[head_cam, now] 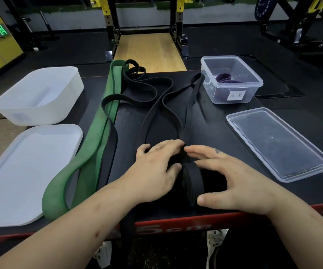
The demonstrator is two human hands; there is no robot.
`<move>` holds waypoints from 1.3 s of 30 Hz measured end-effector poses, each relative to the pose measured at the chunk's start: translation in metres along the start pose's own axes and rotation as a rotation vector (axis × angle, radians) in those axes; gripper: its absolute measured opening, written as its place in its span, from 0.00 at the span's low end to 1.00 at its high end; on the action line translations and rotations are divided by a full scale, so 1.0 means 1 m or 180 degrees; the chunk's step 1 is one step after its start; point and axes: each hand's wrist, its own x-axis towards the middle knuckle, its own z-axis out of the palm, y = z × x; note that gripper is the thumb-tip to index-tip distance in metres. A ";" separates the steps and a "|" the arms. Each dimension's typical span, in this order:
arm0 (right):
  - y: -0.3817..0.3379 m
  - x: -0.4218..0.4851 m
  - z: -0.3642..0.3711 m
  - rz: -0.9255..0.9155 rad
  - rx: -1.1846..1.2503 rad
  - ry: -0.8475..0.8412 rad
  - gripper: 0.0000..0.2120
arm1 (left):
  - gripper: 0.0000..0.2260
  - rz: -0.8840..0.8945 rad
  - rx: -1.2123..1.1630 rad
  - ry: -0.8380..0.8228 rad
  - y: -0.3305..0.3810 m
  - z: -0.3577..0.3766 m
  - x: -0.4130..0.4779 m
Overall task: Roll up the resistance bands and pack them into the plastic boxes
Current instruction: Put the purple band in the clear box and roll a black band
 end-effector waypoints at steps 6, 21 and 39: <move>0.000 0.002 0.000 -0.0040 -0.0018 -0.0134 0.40 | 0.22 -0.0074 -0.0066 0.0016 0.000 -0.001 0.002; 0.003 0.010 0.007 0.0328 -0.0138 0.0282 0.29 | 0.23 0.0158 0.0483 -0.0133 0.001 0.001 0.002; 0.002 0.009 0.001 0.0175 -0.0067 0.0145 0.30 | 0.37 0.0061 -0.0285 -0.0433 0.006 -0.014 -0.028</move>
